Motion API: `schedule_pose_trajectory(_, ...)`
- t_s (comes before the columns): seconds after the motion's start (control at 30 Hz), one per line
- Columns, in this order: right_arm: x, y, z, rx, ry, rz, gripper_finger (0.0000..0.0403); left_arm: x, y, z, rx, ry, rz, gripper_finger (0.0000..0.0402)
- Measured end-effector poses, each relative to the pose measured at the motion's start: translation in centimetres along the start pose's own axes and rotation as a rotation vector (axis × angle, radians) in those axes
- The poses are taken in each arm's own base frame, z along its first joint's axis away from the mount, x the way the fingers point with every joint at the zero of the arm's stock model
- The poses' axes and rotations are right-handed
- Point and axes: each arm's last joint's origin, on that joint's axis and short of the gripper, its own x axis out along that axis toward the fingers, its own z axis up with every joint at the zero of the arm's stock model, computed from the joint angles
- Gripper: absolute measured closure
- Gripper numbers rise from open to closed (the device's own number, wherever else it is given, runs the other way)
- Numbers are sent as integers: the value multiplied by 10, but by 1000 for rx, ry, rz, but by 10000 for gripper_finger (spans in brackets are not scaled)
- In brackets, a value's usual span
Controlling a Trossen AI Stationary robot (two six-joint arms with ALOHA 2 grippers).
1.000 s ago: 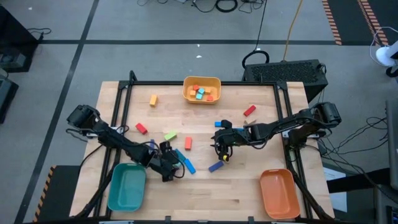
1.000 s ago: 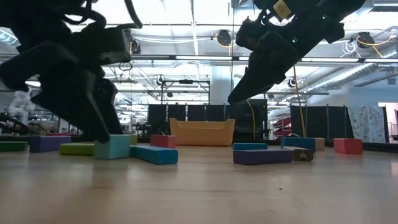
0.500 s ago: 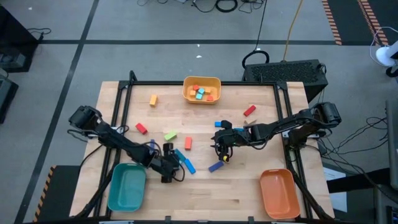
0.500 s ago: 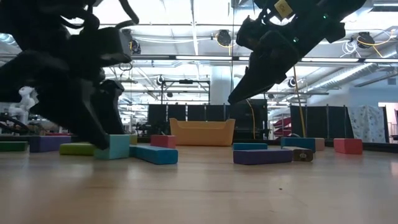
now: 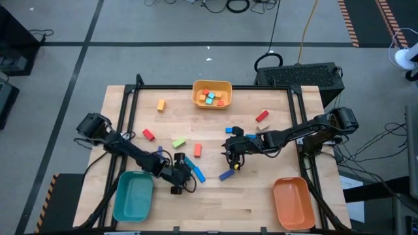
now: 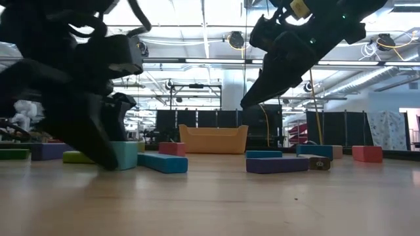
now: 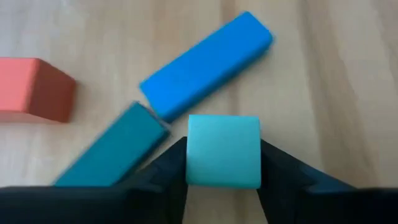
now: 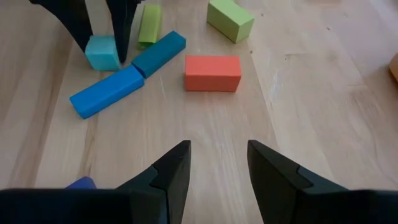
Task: Sort blocks by size
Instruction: Put the blue square block into the yellow bin
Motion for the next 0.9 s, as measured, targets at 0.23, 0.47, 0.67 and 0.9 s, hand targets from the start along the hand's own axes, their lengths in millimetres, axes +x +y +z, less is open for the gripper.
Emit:
schedule_pose_trajectory(0.23, 3, 1, 1, -32, -17, 9, 259, 2, 13, 11, -68, -22, 35, 261)
schedule_pose_trajectory(0.47, 6, 24, 1, -395, -102, 91, 259, 3, 29, 29, -163, -119, -74, 260)
schedule_pose_trajectory(0.67, 14, 44, -1, -775, -199, 61, 259, -1, 53, 46, -254, -210, -170, 259)
schedule_pose_trajectory(0.9, 35, 46, -8, -876, -223, -47, 242, -3, 79, 56, -302, -270, -284, 258)
